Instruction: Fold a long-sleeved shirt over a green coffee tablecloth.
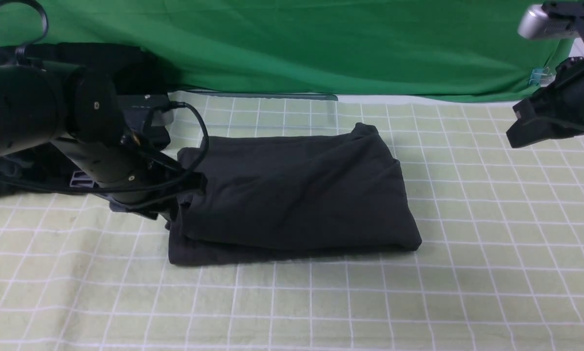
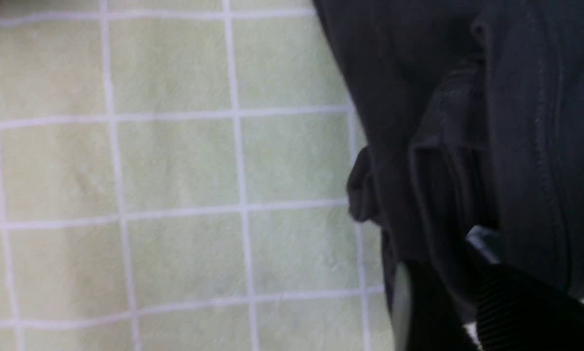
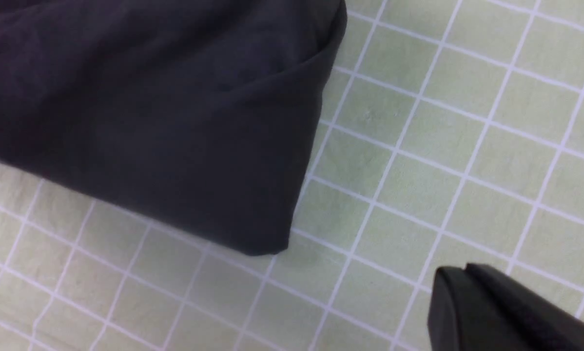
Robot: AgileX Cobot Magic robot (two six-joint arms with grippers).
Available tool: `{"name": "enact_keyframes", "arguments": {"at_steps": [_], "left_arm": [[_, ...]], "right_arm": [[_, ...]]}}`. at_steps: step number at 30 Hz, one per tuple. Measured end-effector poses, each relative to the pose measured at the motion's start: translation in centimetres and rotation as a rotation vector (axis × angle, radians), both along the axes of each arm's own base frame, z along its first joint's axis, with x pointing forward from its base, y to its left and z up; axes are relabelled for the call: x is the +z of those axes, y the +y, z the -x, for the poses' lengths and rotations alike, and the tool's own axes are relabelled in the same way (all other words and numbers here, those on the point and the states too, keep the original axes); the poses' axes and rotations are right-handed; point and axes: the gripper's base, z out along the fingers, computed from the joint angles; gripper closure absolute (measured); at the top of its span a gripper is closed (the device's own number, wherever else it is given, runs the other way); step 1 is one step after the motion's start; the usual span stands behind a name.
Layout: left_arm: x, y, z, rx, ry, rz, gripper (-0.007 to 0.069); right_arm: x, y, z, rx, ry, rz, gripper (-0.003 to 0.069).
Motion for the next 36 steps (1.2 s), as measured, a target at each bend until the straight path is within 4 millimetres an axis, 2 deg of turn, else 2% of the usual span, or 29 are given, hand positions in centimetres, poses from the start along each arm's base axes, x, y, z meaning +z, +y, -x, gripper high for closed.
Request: {"name": "enact_keyframes", "arguments": {"at_steps": [2, 5, 7, 8, 9, 10, 11, 12, 14, 16, 17, 18, 21, 22, 23, 25, 26, 27, 28, 29, 31, 32, 36], "left_arm": [[1.0, 0.1, -0.1, 0.003, 0.023, -0.019, 0.0319], [2.9, -0.1, -0.1, 0.004, 0.020, 0.007, 0.0300], [4.8, -0.5, 0.5, -0.015, -0.013, 0.066, 0.0368], [5.0, -0.4, 0.6, -0.020, -0.018, 0.065, 0.0368], [6.4, -0.7, 1.3, -0.040, -0.050, 0.107, 0.0456], [6.8, -0.7, 1.5, -0.042, -0.060, 0.118, 0.0481], [8.0, -0.8, 2.3, -0.063, -0.100, 0.134, 0.0538], [10.0, -0.7, 3.9, -0.086, -0.180, 0.158, 0.0600], [11.2, -0.6, 5.0, -0.092, -0.238, 0.176, 0.0617], [12.5, -0.1, 6.7, -0.090, -0.315, 0.201, 0.0624], [13.0, 0.2, 7.5, -0.088, -0.359, 0.211, 0.0625], [13.7, 0.7, 9.0, -0.086, -0.424, 0.225, 0.0627], [13.9, 1.6, 12.1, -0.078, -0.534, 0.249, 0.0628], [13.5, 2.0, 13.2, -0.073, -0.571, 0.256, 0.0628], [13.8, 2.1, 13.4, -0.072, -0.588, 0.260, 0.0628], [12.8, 3.1, 16.6, -0.063, -0.684, 0.280, 0.0628], [12.5, 3.1, 16.6, -0.062, -0.680, 0.279, 0.0628], [12.3, 3.4, 17.6, -0.059, -0.721, 0.288, 0.0628], [10.9, 4.0, 19.2, -0.054, -0.754, 0.294, 0.0628], [11.0, 4.1, 19.6, -0.053, -0.774, 0.299, 0.0628], [9.0, 4.8, 21.6, -0.025, -0.826, 0.332, 0.0627], [9.1, 4.8, 21.8, -0.025, -0.839, 0.335, 0.0627], [7.1, 5.5, 23.6, 0.010, -0.928, 0.383, 0.0627]], "right_arm": [[0.9, 0.0, 0.6, 0.008, -0.030, 0.003, 0.0661], [3.2, -0.1, 2.1, 0.014, -0.101, 0.003, 0.0661], [5.4, -0.2, 4.0, 0.014, -0.173, 0.002, 0.0661], [5.9, -0.2, 4.4, 0.014, -0.188, 0.001, 0.0661], [7.7, -0.4, 6.3, 0.007, -0.265, 0.003, 0.0661], [7.9, -0.4, 6.5, 0.006, -0.276, 0.004, 0.0661], [9.3, -0.5, 8.2, -0.002, -0.342, 0.001, 0.0661], [11.1, -0.8, 10.9, -0.027, -0.466, -0.006, 0.0661], [12.1, -1.0, 12.9, -0.050, -0.555, -0.014, 0.0661], [13.3, -1.5, 16.6, -0.100, -0.720, -0.034, 0.0661], [13.5, -1.7, 17.7, -0.117, -0.773, -0.041, 0.0661], [13.8, -2.1, 20.2, -0.160, -0.900, -0.054, 0.0661], [12.8, -3.1, 25.7, -0.251, -1.165, -0.072, 0.0661], [12.2, -3.4, 26.9, -0.272, -1.228, -0.075, 0.0661], [11.8, -3.5, 27.5, -0.283, -1.257, -0.077, 0.0661], [9.0, -4.1, 30.7, -0.338, -1.408, -0.090, 0.0661], [8.4, -4.1, 30.6, -0.342, -1.406, -0.089, 0.0661], [7.6, -4.3, 31.7, -0.361, -1.465, -0.099, 0.0661], [5.9, -4.6, 32.8, -0.389, -1.534, -0.109, 0.0659], [5.5, -4.7, 33.0, -0.395, -1.549, -0.111, 0.0659], [3.7, -5.0, 34.0, -0.431, -1.635, -0.124, 0.0647], [3.6, -5.0, 34.1, -0.437, -1.647, -0.126, 0.0643], [2.8, -5.3, 34.3, -0.465, -1.699, -0.131, 0.0589]]}}
